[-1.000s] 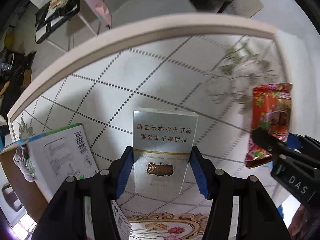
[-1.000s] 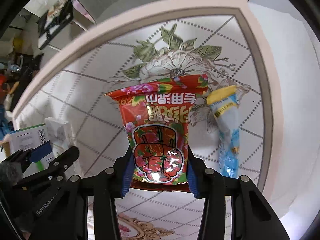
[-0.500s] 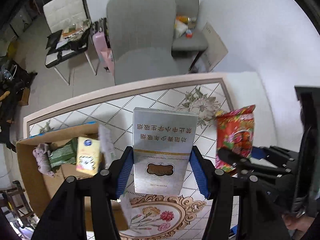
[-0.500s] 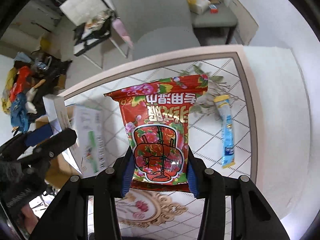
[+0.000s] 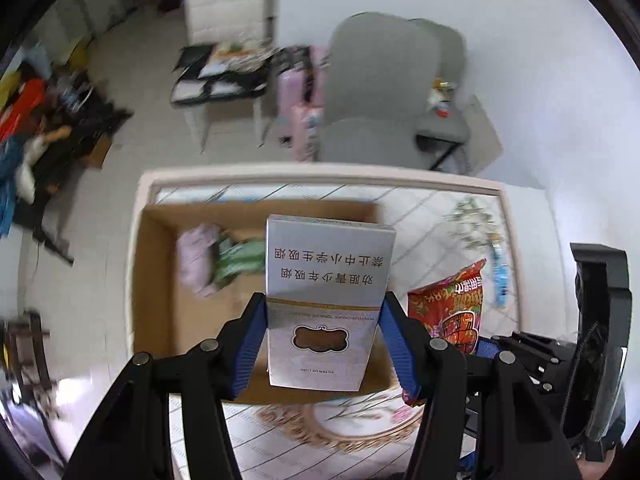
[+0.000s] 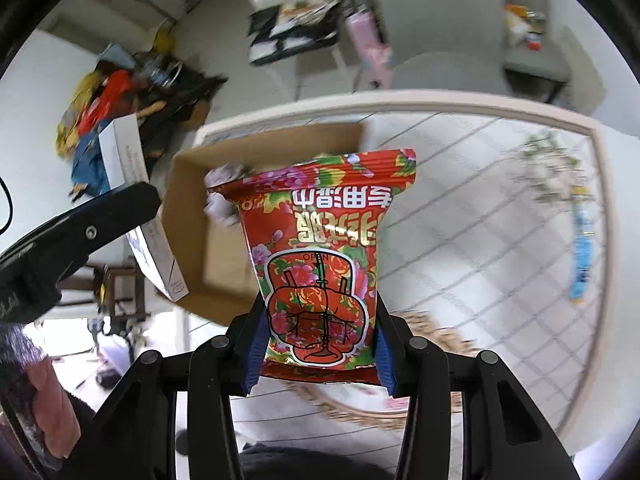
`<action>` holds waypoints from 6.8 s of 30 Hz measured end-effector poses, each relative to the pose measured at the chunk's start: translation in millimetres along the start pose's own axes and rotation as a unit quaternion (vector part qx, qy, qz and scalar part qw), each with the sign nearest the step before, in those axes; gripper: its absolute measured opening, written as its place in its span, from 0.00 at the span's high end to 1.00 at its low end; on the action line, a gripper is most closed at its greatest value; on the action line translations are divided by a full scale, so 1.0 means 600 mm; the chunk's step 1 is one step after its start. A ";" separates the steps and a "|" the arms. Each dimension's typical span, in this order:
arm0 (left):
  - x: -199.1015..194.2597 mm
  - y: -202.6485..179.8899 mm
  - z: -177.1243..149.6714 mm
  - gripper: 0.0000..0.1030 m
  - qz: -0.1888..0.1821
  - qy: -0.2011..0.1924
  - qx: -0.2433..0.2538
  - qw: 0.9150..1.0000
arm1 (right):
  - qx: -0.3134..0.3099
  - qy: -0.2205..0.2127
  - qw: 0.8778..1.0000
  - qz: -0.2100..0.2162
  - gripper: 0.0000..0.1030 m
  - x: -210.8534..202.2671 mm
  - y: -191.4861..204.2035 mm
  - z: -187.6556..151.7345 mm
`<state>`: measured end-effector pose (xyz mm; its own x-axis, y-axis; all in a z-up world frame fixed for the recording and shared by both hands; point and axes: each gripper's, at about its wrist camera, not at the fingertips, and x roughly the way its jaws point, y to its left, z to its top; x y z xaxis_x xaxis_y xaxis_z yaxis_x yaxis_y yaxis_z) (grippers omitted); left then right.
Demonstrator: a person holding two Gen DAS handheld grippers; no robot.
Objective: Organize soft objects
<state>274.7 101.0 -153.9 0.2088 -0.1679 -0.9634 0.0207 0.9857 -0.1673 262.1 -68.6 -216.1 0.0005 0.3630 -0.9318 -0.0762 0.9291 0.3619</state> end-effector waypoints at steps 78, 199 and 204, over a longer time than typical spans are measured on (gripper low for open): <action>0.153 -0.078 -0.080 0.03 0.131 0.032 -0.041 0.990 | 0.249 -0.036 0.953 -0.167 0.05 -0.017 -0.447 -0.049; -0.175 0.102 -0.158 0.01 0.080 -0.088 -0.034 0.992 | -0.008 -0.145 0.975 -0.169 0.06 -0.158 0.165 -0.147; -0.228 0.090 -0.188 0.01 0.080 -0.096 -0.029 0.992 | -0.021 -0.175 0.970 -0.171 0.06 -0.234 0.190 -0.196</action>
<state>137.1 175.7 -55.0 0.3876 0.0024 -0.9218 -0.0827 0.9961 -0.0322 136.1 -21.6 -47.5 0.3697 0.0435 -0.9281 -0.0523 0.9983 0.0259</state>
